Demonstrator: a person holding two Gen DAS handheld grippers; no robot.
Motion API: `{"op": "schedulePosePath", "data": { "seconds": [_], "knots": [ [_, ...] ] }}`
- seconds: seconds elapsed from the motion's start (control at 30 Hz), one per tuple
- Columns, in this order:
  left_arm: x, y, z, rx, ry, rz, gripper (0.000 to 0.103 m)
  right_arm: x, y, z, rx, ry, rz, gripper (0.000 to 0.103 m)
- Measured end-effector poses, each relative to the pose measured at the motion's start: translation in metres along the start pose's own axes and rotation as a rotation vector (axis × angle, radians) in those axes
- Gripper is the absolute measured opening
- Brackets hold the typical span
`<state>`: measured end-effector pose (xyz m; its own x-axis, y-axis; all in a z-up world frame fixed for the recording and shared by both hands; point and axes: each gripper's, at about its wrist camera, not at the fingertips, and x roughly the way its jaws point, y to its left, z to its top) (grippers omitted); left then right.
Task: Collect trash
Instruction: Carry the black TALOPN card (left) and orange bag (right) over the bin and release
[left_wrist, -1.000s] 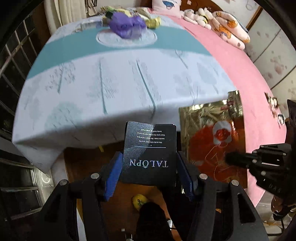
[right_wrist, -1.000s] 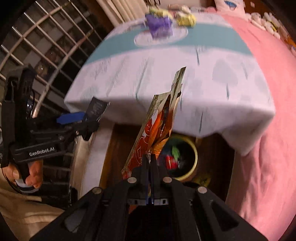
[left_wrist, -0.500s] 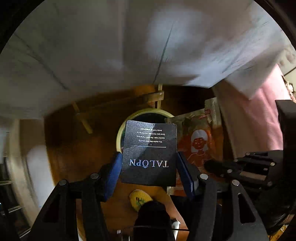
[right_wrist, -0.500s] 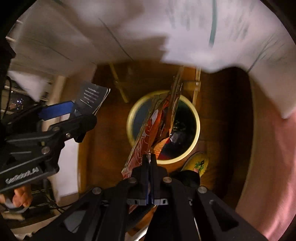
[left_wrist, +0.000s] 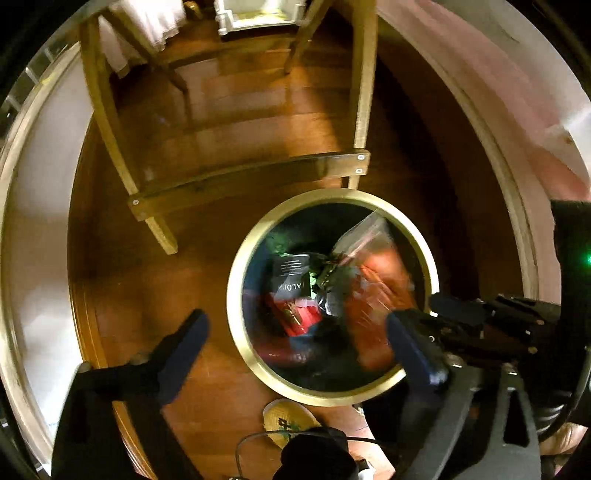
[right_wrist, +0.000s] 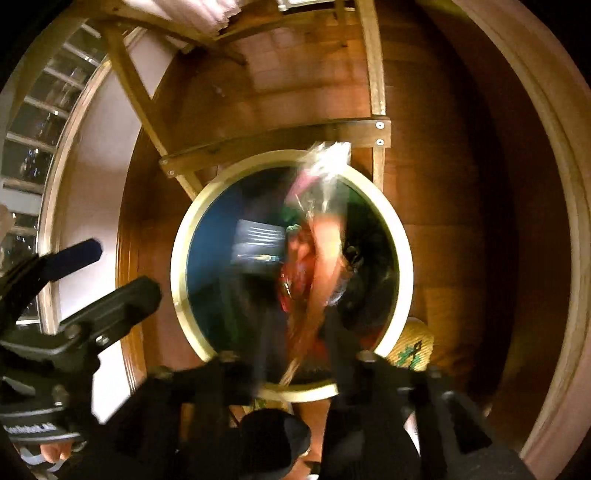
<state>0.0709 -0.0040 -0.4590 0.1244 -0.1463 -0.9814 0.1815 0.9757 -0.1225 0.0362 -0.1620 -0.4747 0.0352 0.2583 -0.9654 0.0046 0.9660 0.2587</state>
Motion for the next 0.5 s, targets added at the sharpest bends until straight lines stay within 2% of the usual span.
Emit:
{"op": "schedulePosePath", "data": {
  "seconds": [0.23,0.33,0.5],
  "knots": [
    [-0.038,0.011,-0.001,-0.021,-0.062,0.026,0.101,-0.024,0.007,0.001,0.010,-0.045,0.022,0.037],
    [-0.061,0.011,0.001,-0.034,-0.089,0.034,0.101,-0.049,0.014,0.000,0.010,-0.076,0.023,0.037],
    [-0.123,0.009,0.004,-0.063,-0.126,0.044,0.101,-0.102,0.026,0.001,0.017,-0.116,0.020,0.037]
  ]
}}
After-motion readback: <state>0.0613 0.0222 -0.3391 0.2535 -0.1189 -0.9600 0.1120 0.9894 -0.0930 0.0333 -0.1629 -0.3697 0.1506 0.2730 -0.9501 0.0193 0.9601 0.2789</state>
